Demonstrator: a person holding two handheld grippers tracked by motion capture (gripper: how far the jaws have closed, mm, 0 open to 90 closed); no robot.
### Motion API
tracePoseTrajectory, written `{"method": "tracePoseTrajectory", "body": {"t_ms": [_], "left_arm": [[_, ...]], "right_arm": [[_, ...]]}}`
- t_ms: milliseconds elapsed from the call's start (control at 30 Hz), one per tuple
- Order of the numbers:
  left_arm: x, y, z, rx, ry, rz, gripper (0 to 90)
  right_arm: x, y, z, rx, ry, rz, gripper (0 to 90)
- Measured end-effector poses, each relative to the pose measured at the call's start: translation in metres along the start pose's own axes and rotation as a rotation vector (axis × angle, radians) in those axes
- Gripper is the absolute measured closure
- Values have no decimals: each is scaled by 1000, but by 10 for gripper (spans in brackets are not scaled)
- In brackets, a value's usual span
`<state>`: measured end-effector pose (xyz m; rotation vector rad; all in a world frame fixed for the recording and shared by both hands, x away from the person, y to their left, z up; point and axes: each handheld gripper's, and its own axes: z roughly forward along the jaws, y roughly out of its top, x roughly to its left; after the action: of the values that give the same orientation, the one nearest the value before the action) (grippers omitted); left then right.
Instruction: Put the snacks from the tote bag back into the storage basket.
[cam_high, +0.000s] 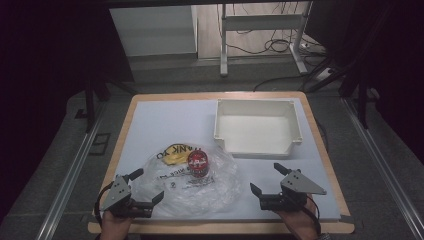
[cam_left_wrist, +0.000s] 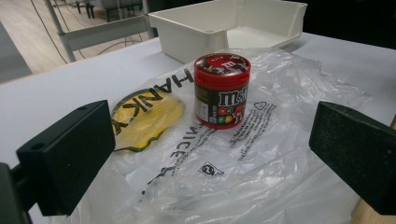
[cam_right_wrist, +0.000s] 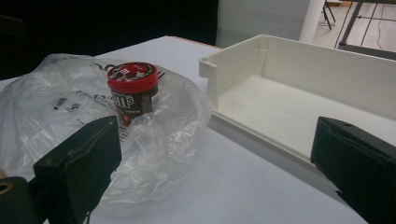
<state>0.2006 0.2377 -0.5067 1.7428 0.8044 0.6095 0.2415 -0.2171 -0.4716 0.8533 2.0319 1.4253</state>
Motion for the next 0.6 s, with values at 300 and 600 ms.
{"method": "tracePoseTrajectory", "body": {"t_ms": [300, 600], "left_arm": [[0, 0, 1, 0, -2, 1, 2], [0, 0, 1, 0, -3, 0, 2]], "right_arm": [[7, 2, 7, 5, 20, -8, 21], [15, 4, 22, 0, 55, -6, 22]]}}
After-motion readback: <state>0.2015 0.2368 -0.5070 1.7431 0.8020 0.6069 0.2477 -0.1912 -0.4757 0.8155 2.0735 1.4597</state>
